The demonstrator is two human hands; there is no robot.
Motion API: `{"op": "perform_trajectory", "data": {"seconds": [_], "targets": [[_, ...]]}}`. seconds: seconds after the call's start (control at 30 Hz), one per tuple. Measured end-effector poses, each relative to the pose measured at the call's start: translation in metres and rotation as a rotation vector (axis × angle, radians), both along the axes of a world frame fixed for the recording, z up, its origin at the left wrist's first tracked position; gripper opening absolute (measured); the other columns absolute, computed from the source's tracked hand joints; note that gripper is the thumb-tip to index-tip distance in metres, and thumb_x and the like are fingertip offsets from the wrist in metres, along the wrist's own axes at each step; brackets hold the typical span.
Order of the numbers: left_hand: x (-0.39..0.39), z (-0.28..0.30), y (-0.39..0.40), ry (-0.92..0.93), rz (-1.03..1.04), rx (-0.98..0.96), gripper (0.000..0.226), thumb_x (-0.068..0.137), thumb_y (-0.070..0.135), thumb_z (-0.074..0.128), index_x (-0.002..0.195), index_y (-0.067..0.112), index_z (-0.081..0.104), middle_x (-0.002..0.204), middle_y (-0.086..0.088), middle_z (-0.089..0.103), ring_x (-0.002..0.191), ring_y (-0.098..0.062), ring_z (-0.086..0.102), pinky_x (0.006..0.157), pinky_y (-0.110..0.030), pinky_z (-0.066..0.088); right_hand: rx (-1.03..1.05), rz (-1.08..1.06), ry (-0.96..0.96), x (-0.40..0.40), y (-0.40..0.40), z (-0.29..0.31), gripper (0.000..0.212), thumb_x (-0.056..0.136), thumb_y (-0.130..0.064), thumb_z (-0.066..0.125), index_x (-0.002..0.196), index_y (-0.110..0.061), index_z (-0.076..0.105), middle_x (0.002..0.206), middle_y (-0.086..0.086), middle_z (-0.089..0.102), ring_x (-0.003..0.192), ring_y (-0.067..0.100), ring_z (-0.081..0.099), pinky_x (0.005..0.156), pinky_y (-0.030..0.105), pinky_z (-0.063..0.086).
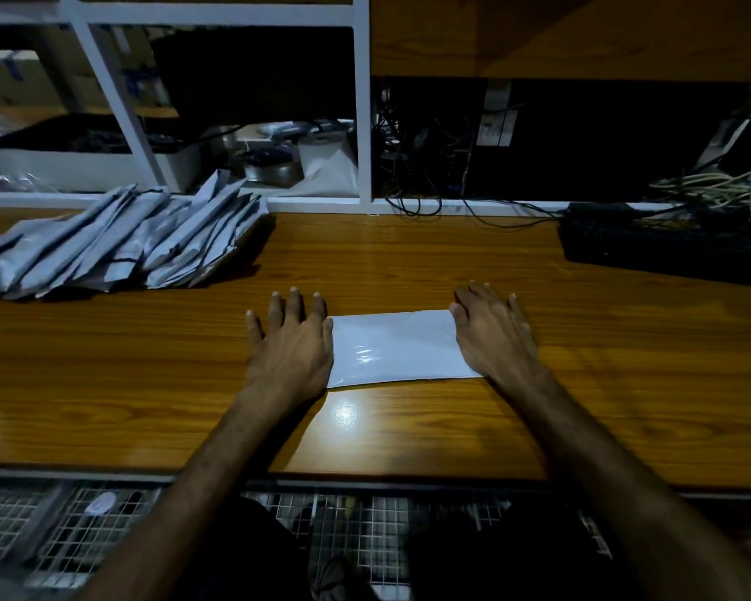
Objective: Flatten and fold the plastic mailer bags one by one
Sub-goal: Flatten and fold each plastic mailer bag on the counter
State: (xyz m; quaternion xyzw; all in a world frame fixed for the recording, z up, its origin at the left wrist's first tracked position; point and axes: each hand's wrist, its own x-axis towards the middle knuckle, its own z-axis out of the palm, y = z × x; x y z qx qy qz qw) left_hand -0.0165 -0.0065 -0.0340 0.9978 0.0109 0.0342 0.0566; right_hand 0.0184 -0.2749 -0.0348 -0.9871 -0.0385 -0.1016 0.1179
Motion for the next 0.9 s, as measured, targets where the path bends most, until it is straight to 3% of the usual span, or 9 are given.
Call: {"op": "perform_trajectory", "data": {"seconds": [0.17,0.33,0.4,0.47,0.6,0.8,0.83,0.9], "targets": [[-0.003,0.003,0.005,-0.016,-0.026,0.059,0.057,0.112,0.042,0.020,0.165,0.022,0.012,0.173,-0.013,0.007,0.159,-0.038,-0.002,0.126,-0.063,0.003,-0.036,-0.004,-0.034,0.000,-0.007,0.000,0.040,0.111,-0.034,0.034,0.134,-0.015,0.061,0.149,0.007,0.055,0.145,0.029,0.042,0.123,0.056,0.021],[-0.015,0.004,0.010,-0.101,-0.017,0.029,0.055,0.110,0.041,0.027,0.162,0.024,0.025,0.169,-0.011,0.024,0.159,-0.036,0.008,0.126,-0.061,0.011,0.057,-0.036,-0.181,-0.014,-0.017,0.006,0.035,0.110,-0.034,0.036,0.111,-0.020,0.068,0.113,0.005,0.073,0.111,0.026,0.065,0.122,0.052,0.028],[-0.027,0.005,0.010,-0.134,-0.006,-0.062,0.057,0.109,0.049,0.020,0.160,0.025,0.032,0.165,-0.007,0.035,0.158,-0.032,0.013,0.127,-0.059,0.011,0.193,-0.011,-0.187,-0.028,-0.020,0.010,0.040,0.110,-0.042,0.037,0.125,-0.020,0.067,0.122,0.005,0.072,0.114,0.024,0.065,0.122,0.051,0.024],[-0.039,0.006,0.006,-0.120,-0.021,-0.160,0.068,0.105,0.062,0.013,0.160,0.026,0.032,0.162,-0.005,0.040,0.157,-0.030,0.020,0.126,-0.058,0.010,0.276,0.029,-0.108,-0.042,-0.020,0.012,0.053,0.108,-0.054,0.036,0.145,-0.022,0.055,0.139,0.003,0.064,0.127,0.022,0.058,0.124,0.051,0.020],[-0.050,0.008,-0.010,-0.095,-0.056,-0.279,0.088,0.093,0.079,0.019,0.164,0.027,0.025,0.161,-0.001,0.043,0.154,-0.026,0.026,0.125,-0.057,0.010,0.245,0.047,0.023,-0.059,-0.016,0.005,0.081,0.097,-0.078,0.034,0.162,-0.031,0.028,0.154,-0.002,0.046,0.143,0.020,0.042,0.127,0.052,0.015],[-0.055,0.010,-0.030,-0.134,-0.029,-0.528,0.079,0.092,0.069,0.052,0.160,0.031,0.037,0.155,0.005,0.048,0.147,-0.018,0.036,0.126,-0.051,0.002,0.202,0.009,0.041,-0.070,-0.004,0.002,0.103,0.081,-0.093,0.032,0.164,-0.034,0.017,0.140,-0.003,0.043,0.135,0.020,0.043,0.127,0.053,0.016],[-0.055,0.009,-0.032,-0.142,-0.009,-0.590,0.074,0.093,0.062,0.062,0.158,0.033,0.040,0.152,0.006,0.049,0.144,-0.018,0.039,0.127,-0.052,0.005,0.203,0.006,0.047,-0.071,-0.004,0.003,0.103,0.080,-0.092,0.035,0.164,-0.035,0.016,0.141,-0.002,0.043,0.136,0.021,0.042,0.127,0.053,0.016],[-0.056,0.010,-0.038,-0.163,0.020,-0.751,0.069,0.090,0.044,0.076,0.152,0.038,0.047,0.144,0.010,0.052,0.137,-0.018,0.045,0.121,-0.054,0.030,0.228,0.003,0.048,-0.072,-0.003,0.005,0.104,0.080,-0.090,0.042,0.164,-0.035,0.016,0.143,-0.002,0.042,0.137,0.021,0.041,0.127,0.052,0.018]]}}
